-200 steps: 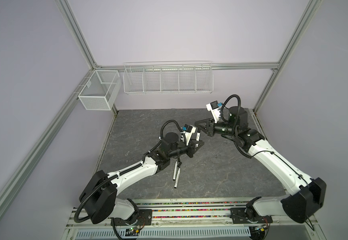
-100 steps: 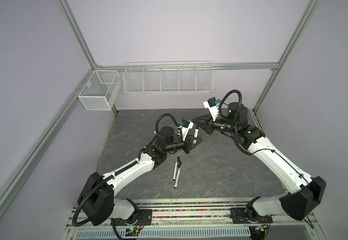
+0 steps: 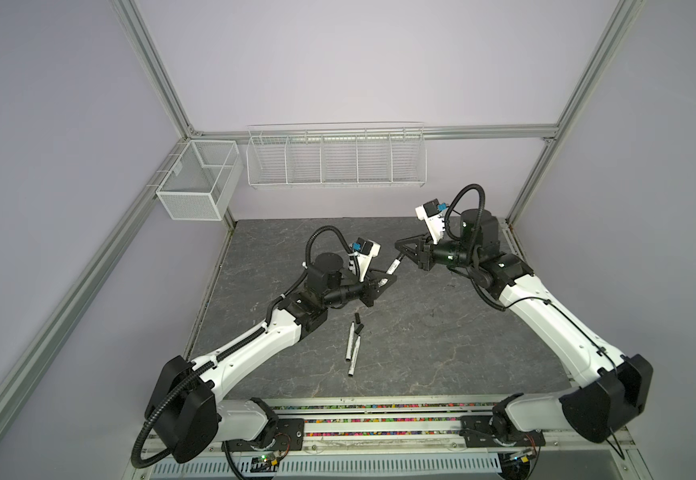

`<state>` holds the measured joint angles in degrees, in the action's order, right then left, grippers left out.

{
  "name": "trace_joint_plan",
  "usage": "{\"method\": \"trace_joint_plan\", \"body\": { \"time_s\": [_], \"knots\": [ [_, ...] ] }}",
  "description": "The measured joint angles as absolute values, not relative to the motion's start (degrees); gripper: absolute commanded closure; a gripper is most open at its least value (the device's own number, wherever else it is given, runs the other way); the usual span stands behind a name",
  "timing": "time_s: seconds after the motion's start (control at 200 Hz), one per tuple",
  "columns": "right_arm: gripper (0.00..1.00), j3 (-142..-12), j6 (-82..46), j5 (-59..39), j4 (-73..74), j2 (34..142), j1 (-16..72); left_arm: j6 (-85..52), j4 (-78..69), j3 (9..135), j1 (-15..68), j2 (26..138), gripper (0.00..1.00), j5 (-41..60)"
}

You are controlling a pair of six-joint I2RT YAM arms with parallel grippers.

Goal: Insert the pens into the pen caps
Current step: 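Press the black cap down onto the held marker with the right gripper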

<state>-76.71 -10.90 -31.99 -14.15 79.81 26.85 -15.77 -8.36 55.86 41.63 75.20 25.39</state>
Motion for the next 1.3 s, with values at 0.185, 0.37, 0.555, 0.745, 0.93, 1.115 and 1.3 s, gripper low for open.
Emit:
{"method": "trace_joint_plan", "body": {
  "time_s": [0.185, 0.37, 0.555, 0.745, 0.93, 1.115, 1.3],
  "knots": [
    [0.91, -78.70, -7.09, -26.22, -15.88, 80.97, 29.93, -16.21, -7.33, 55.83, 40.99, 75.05, 1.00, 25.30],
    [0.91, -79.94, -4.19, -22.20, -16.88, 82.41, 32.80, -16.91, -5.39, 55.83, 40.77, 75.26, 1.00, 24.86],
    [0.91, -81.91, -1.39, -19.51, -18.06, 83.92, 35.18, -17.12, -4.62, 55.83, 40.77, 75.44, 1.00, 23.81],
    [0.92, -82.08, -0.34, -19.53, -17.96, 83.96, 36.03, -17.06, -4.64, 55.83, 40.77, 75.44, 1.00, 23.64],
    [0.92, -81.32, -0.47, -21.98, -16.58, 83.90, 35.55, -17.04, -4.71, 55.83, 40.82, 75.44, 1.00, 23.64],
    [0.92, -79.18, -2.81, -28.12, -13.87, 83.31, 32.93, -16.53, -4.75, 55.83, 41.06, 75.44, 1.00, 23.62],
    [0.92, -75.72, -7.66, -34.46, -11.05, 82.02, 29.15, -16.21, -6.61, 55.00, 41.43, 75.44, 1.00, 23.66]
  ]
}}
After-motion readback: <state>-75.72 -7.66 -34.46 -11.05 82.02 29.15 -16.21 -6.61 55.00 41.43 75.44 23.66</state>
